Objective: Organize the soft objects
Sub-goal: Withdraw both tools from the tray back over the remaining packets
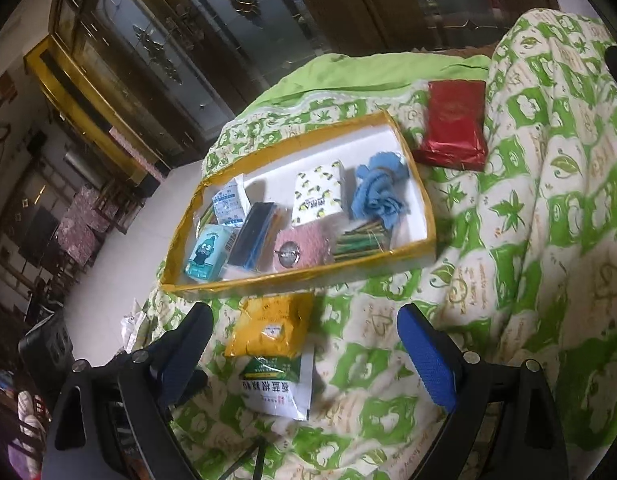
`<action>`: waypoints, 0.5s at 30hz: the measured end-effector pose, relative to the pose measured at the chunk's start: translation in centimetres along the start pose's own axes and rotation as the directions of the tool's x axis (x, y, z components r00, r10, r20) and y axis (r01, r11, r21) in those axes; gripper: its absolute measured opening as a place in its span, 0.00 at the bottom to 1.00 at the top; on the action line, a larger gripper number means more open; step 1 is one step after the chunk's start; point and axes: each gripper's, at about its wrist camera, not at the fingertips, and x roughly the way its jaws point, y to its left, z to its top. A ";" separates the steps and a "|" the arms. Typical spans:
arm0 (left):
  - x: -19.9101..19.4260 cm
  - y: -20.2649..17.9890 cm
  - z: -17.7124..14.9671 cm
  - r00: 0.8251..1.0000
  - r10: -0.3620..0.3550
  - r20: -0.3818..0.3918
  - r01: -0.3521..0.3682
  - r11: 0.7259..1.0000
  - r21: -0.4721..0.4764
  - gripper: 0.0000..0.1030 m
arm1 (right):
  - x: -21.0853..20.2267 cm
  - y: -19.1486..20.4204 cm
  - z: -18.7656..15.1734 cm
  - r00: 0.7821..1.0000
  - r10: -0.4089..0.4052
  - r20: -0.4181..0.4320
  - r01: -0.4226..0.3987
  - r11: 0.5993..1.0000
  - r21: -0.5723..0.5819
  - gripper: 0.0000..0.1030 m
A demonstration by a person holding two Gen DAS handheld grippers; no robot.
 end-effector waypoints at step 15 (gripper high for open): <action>3.8 -4.8 0.5 0.992 -0.087 -0.092 0.089 0.996 0.016 0.88 | 1.7 0.7 -0.3 0.997 -0.037 -0.064 0.034 0.998 -0.047 0.91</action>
